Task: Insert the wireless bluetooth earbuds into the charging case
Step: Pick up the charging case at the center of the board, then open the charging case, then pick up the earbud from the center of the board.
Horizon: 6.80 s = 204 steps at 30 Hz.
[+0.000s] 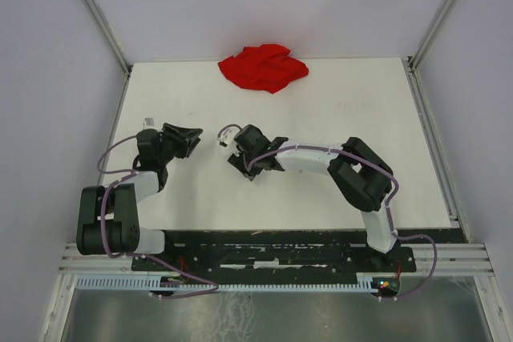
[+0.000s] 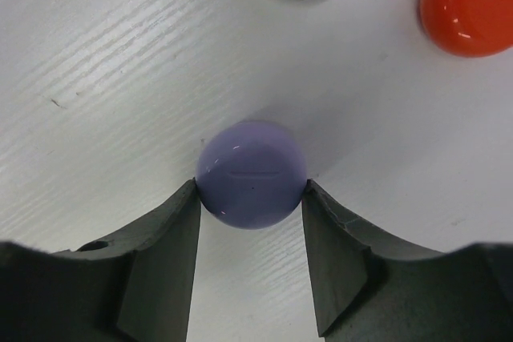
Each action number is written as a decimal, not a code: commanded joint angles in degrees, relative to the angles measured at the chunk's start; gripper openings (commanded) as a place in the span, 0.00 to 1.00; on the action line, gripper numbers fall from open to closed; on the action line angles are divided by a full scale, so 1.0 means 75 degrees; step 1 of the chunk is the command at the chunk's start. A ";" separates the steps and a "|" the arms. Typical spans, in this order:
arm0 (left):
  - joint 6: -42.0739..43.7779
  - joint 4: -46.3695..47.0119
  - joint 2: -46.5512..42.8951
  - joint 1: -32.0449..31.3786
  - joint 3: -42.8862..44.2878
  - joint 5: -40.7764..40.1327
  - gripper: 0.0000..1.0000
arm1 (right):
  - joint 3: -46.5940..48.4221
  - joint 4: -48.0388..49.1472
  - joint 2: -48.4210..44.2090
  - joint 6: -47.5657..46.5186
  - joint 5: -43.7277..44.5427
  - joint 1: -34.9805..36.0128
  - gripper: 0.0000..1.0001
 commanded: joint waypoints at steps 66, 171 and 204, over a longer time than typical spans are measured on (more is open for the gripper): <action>0.1283 0.1104 0.1405 -0.2705 0.1183 0.2883 0.43 | -0.2071 0.2249 -0.2941 0.0067 -0.1730 -0.1051 0.44; -0.0662 0.0003 0.1010 -0.2469 0.2576 0.3078 0.03 | -0.0981 -0.1836 -0.4556 0.2330 0.1253 -0.1385 0.98; 0.0030 -0.0050 0.1127 -0.2208 0.2536 0.2671 0.03 | -0.1663 -0.1972 -0.3085 0.4034 0.2241 -0.1865 0.86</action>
